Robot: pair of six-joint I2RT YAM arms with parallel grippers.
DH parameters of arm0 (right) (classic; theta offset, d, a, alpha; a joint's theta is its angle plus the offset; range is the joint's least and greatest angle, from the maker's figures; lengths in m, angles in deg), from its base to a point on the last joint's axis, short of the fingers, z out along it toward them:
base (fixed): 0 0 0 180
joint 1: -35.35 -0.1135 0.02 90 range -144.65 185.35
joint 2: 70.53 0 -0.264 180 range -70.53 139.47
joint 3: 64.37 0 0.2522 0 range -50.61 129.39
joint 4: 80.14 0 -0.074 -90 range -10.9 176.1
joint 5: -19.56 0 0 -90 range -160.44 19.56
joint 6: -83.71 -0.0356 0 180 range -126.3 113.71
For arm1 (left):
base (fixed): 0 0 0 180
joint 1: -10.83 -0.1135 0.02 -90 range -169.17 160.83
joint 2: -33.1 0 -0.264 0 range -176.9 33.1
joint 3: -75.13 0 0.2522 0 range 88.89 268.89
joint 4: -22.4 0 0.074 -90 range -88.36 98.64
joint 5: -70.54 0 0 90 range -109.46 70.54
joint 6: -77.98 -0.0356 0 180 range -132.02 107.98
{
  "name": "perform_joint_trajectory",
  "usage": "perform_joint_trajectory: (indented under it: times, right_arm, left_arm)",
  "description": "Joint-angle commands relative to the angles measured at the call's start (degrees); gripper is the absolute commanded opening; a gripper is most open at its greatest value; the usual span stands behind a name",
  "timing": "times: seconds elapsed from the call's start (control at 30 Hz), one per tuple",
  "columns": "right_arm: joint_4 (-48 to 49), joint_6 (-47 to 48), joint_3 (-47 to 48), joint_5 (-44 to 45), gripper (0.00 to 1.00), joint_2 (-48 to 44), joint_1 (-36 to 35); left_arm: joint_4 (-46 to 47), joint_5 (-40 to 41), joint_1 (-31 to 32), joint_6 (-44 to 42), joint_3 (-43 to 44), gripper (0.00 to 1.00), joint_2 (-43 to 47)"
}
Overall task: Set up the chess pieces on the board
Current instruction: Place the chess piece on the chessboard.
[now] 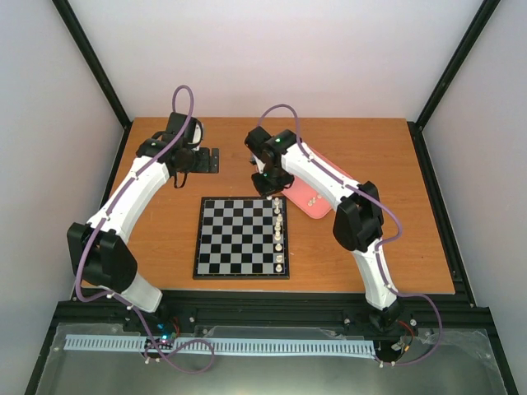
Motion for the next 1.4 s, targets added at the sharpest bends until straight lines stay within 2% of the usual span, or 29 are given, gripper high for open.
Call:
perform_joint_trajectory:
  times: [0.0,0.47,1.37]
  right_arm:
    - [2.2,1.9,-0.7,-0.1,0.03,1.8,-0.9]
    - [5.4,12.9,-1.1,2.6,0.03,5.9,-0.9]
    - [10.5,16.1,-4.8,2.9,0.03,7.8,0.5]
  left_arm:
    - [-0.4,0.2,0.0,0.7,0.0,1.0,1.5]
    - [0.5,0.1,0.0,0.6,-0.3,1.0,0.0]
    - [0.6,-0.5,0.0,0.5,0.6,1.0,-2.7]
